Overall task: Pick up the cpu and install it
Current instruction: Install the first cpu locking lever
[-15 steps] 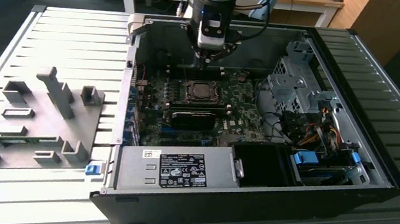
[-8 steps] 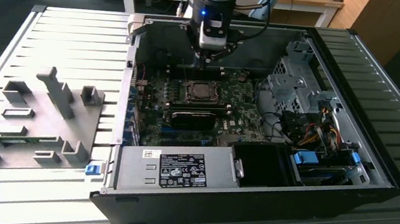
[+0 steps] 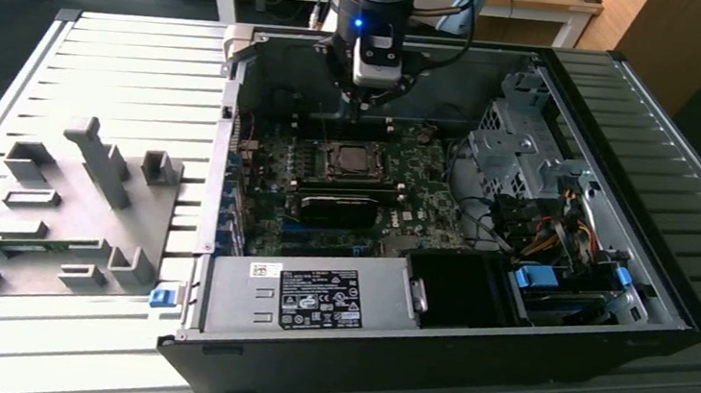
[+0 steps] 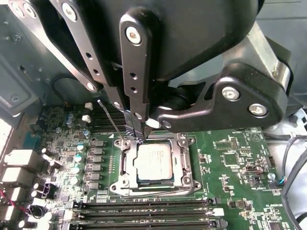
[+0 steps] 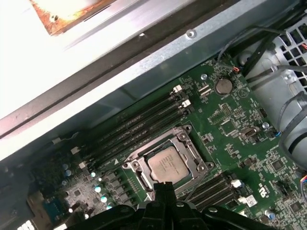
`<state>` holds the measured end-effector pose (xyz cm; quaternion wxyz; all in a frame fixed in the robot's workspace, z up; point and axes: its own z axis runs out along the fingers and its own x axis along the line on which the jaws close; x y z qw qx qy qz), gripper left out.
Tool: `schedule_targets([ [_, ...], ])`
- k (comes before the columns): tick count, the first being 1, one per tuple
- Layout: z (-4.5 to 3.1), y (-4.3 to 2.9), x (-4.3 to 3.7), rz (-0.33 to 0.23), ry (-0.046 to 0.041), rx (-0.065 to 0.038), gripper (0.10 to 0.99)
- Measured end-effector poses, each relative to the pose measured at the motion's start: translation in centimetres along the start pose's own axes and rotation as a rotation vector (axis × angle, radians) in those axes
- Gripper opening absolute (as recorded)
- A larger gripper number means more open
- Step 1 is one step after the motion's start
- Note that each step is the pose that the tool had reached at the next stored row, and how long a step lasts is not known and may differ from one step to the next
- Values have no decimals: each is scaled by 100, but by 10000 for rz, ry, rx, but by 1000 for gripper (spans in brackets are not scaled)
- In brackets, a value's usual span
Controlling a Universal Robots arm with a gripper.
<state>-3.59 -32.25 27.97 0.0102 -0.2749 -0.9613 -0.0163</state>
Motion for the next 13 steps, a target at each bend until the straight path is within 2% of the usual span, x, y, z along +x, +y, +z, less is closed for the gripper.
schedule_targets([
  [4,2,0,0,-370,10,11,106],
  [13,12,0,0,-1592,36,43,106],
])
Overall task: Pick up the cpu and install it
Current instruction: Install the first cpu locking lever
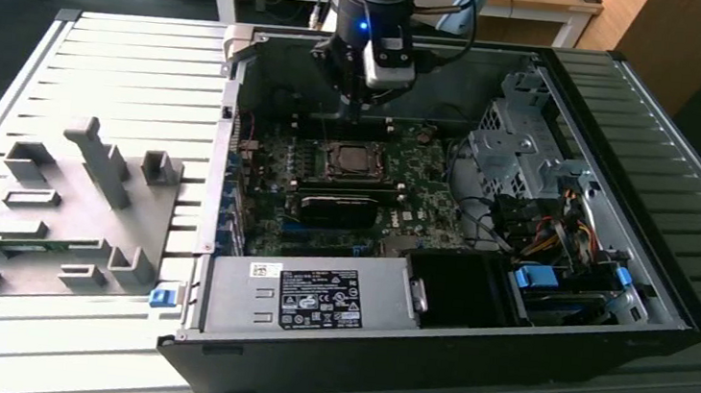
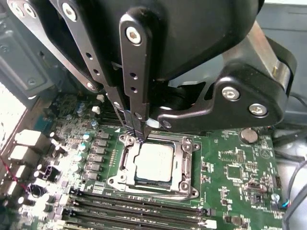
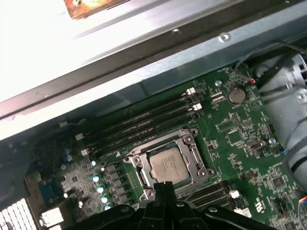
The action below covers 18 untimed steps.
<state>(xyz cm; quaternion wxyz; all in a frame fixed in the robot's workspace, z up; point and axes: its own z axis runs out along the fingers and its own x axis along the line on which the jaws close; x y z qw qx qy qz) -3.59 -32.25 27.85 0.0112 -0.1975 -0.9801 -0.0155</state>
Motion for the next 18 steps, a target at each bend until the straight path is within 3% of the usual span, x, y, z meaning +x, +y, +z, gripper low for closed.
schedule_targets([
  [11,5,0,0,-1286,34,35,106],
  [18,17,0,-1,-2513,66,69,106],
])
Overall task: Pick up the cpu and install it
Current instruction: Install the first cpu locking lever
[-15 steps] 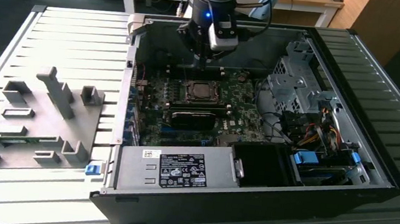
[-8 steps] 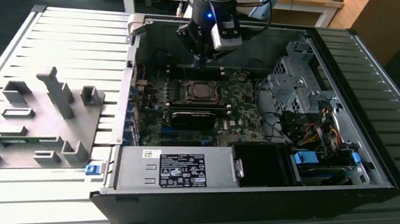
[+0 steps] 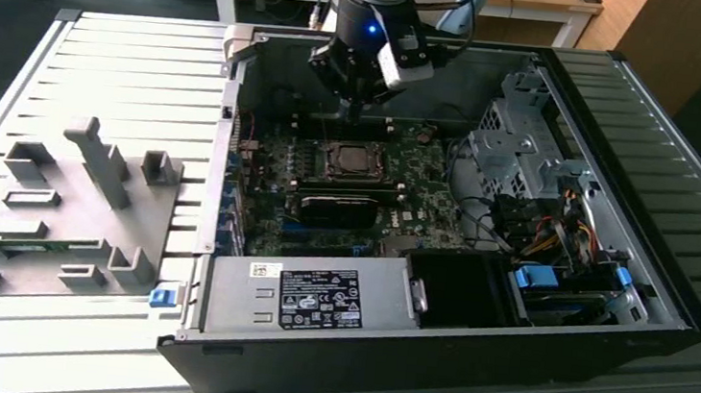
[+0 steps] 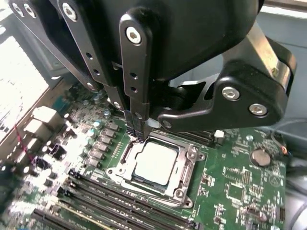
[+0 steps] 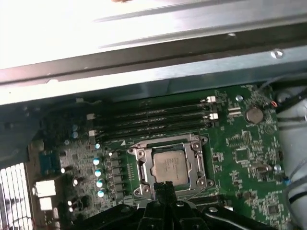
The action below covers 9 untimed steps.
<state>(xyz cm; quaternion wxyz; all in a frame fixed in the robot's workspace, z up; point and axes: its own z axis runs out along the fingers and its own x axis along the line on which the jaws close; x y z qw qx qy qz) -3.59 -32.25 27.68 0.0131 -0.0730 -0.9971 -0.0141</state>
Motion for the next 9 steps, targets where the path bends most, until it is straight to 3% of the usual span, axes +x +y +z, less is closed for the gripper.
schedule_targets([
  [5,13,0,0,-867,23,25,106],
  [9,18,-9,60,-986,25,26,106],
])
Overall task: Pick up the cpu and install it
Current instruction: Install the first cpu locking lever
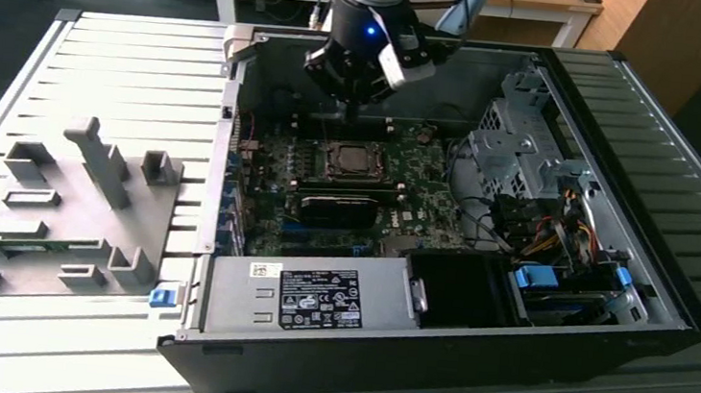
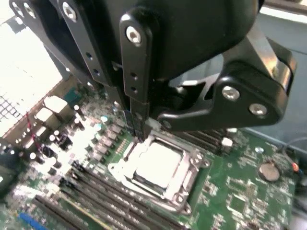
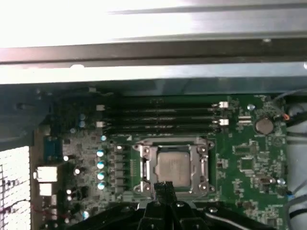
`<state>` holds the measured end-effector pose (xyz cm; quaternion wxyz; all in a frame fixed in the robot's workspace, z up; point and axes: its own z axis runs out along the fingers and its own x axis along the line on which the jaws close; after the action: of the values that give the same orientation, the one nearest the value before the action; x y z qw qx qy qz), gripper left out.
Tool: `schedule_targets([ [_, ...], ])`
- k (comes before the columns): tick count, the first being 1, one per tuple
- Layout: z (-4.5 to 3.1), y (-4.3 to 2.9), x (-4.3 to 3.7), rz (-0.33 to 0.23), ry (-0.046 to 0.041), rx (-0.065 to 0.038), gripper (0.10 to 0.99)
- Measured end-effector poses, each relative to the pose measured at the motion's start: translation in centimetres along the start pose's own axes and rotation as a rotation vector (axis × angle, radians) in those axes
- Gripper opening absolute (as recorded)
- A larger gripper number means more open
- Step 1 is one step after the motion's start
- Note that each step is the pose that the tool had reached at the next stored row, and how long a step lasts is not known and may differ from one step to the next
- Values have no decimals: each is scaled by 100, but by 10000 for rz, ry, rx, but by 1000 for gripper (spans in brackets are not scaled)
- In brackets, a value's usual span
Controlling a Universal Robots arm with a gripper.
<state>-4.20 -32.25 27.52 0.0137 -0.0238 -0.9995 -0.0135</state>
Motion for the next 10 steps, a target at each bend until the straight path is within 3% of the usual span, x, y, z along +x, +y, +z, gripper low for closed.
schedule_targets([
  [3,8,-6,109,-2,0,-4,106],
  [8,35,-7,129,-659,19,-21,106],
  [10,50,-6,189,-694,9,-19,106],
])
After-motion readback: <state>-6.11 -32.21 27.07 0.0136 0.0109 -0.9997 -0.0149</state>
